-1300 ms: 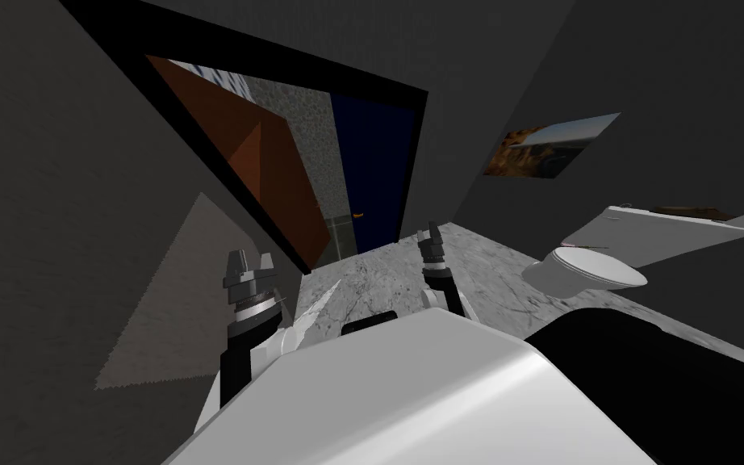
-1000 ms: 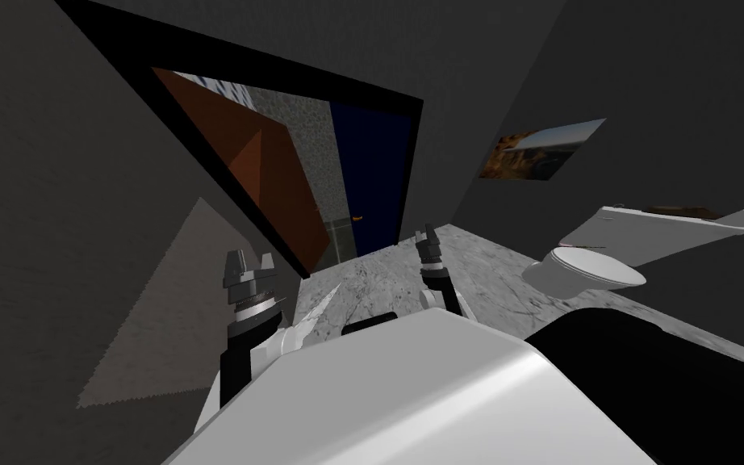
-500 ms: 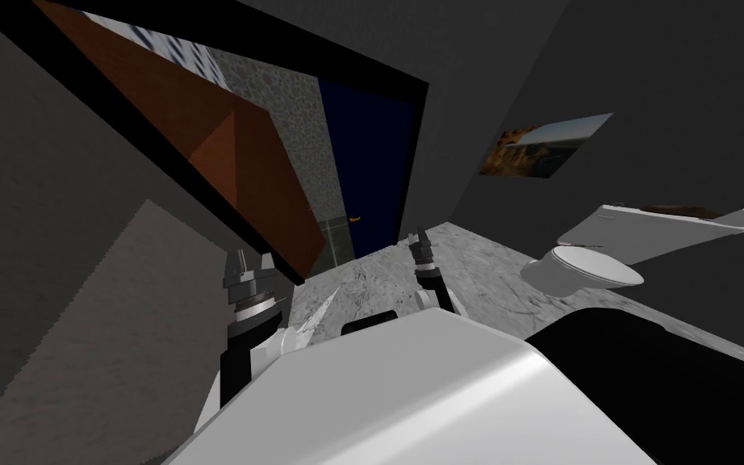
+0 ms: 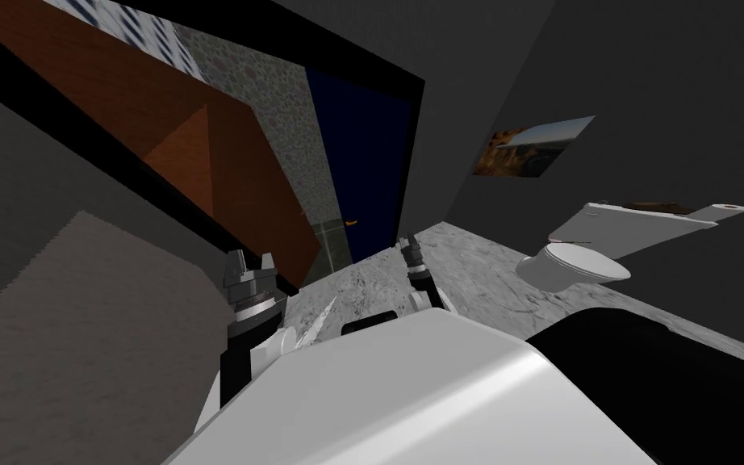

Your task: Push the door open

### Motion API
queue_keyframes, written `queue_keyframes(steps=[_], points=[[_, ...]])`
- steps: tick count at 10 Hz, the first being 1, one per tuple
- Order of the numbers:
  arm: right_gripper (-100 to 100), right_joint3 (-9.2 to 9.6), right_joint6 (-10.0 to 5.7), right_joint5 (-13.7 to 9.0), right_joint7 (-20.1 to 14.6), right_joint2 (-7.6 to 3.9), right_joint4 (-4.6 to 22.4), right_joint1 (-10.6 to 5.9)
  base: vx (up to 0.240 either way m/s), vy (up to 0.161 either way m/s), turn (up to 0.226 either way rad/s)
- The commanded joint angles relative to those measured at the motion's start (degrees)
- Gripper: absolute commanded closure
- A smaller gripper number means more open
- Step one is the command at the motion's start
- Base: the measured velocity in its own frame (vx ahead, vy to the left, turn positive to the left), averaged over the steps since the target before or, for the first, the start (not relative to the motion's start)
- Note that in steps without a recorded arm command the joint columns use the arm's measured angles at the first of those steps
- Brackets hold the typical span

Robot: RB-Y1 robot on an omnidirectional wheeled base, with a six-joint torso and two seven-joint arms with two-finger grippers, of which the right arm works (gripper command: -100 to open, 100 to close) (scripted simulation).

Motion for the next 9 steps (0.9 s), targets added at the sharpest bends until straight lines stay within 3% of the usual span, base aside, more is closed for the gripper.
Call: queue_keyframes(steps=[1,9], points=[[-100,1.13,-0.5,-0.1,-0.3,-0.44,1.9,-0.8,0.158,0.045,-0.062],[-100,6.21,-2.39,-0.5,-1.6,-2.27,9.9,-3.95,0.111,0.028,-0.078]])
